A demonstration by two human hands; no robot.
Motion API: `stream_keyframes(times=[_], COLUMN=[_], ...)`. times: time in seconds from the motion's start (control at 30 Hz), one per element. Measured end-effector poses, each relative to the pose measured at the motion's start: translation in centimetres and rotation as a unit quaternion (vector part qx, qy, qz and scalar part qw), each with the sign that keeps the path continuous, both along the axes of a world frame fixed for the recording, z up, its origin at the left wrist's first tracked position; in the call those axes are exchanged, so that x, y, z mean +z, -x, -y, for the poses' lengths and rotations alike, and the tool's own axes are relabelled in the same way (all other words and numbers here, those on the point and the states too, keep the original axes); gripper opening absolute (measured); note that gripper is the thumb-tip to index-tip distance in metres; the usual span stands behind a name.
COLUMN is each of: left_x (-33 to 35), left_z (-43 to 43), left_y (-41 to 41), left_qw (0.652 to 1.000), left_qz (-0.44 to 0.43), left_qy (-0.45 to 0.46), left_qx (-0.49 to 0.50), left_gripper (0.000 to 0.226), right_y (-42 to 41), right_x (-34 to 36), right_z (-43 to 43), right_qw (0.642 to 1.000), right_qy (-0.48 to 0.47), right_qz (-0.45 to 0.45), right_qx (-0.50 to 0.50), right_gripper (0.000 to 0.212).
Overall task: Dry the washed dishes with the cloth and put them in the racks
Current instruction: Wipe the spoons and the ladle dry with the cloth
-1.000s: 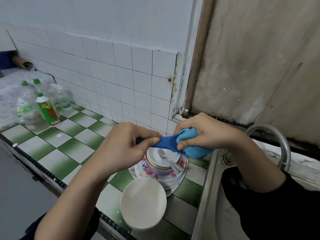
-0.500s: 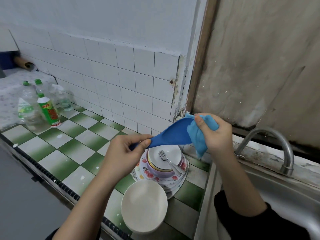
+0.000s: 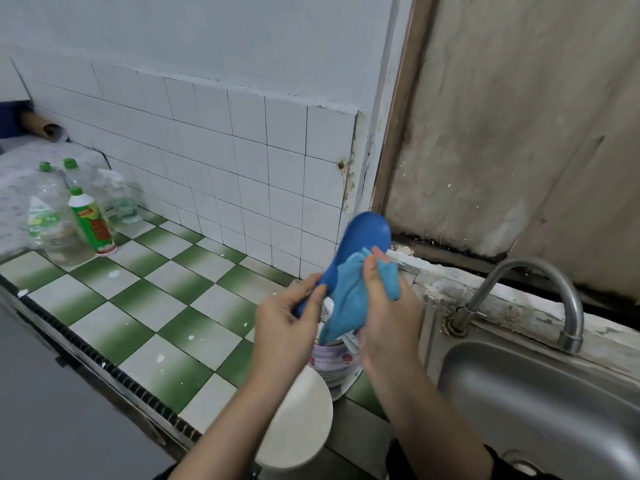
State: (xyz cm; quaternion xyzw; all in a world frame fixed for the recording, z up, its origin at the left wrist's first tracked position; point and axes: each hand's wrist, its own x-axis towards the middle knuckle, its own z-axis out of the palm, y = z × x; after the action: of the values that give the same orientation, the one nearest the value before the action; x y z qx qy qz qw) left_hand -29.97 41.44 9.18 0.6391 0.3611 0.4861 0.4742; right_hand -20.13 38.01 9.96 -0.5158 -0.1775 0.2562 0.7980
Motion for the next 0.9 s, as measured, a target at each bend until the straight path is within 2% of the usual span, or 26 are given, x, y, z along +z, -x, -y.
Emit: stream_keyframes(times=[0.13,0.23,0.3,0.37,0.4,0.43,0.5,0.57,0.67,0.77,0.9], left_x=[-0.9,-1.1,-1.1,-0.9,-0.5,-0.1,1.2,2.7,4.4,5.2,4.9], left_z=[1.2,1.1,0.3,-0.7,-1.2,-1.6,-2.4,-3.2,-4.1,-4.5,-4.0], left_y=[-1.5,-1.1,-0.6,0.0,0.3,0.5,0.7,0.6,-0.2,-0.9,-1.1], left_qw=[1.0,0.998,0.992,0.989,0.993,0.997,1.0,1.0,0.997,0.999,0.999], left_qz=[0.011,0.004,-0.051,-0.091,-0.075,-0.044,-0.005,0.022,0.01,-0.014,0.032], left_qy=[-0.012,-0.005,-0.009,-0.029,-0.027,-0.022,-0.019,-0.011,0.028,-0.004,0.0], left_qx=[-0.01,-0.063,-0.112,-0.116,-0.09,-0.056,0.006,-0.009,-0.066,-0.031,0.001], left_gripper=[0.031,0.031,0.022,0.026,0.019,0.016,0.026,0.017,0.043,0.038,0.045], right_y=[1.5,0.9,0.2,-0.6,-1.0,-1.3,-1.9,-2.3,-2.4,-2.4,-3.3], right_x=[-0.7,-0.5,-0.2,0.2,0.4,0.5,0.7,0.9,1.1,0.8,0.0], right_z=[-0.6,-0.3,0.1,0.4,0.5,0.7,1.1,1.4,1.7,2.4,3.9], right_qw=[1.0,1.0,0.999,0.996,0.991,0.983,0.962,0.933,0.891,0.871,0.871], right_qy=[-0.013,-0.019,-0.019,-0.011,-0.006,0.0,0.021,0.061,0.103,0.102,0.126], right_qz=[0.011,0.019,0.038,0.089,0.132,0.181,0.27,0.341,0.409,0.437,0.415], right_qx=[-0.005,-0.011,-0.016,-0.021,-0.019,-0.011,0.032,0.092,0.168,0.201,0.23], right_gripper=[0.036,0.037,0.037,0.038,0.04,0.041,0.045,0.047,0.046,0.045,0.052])
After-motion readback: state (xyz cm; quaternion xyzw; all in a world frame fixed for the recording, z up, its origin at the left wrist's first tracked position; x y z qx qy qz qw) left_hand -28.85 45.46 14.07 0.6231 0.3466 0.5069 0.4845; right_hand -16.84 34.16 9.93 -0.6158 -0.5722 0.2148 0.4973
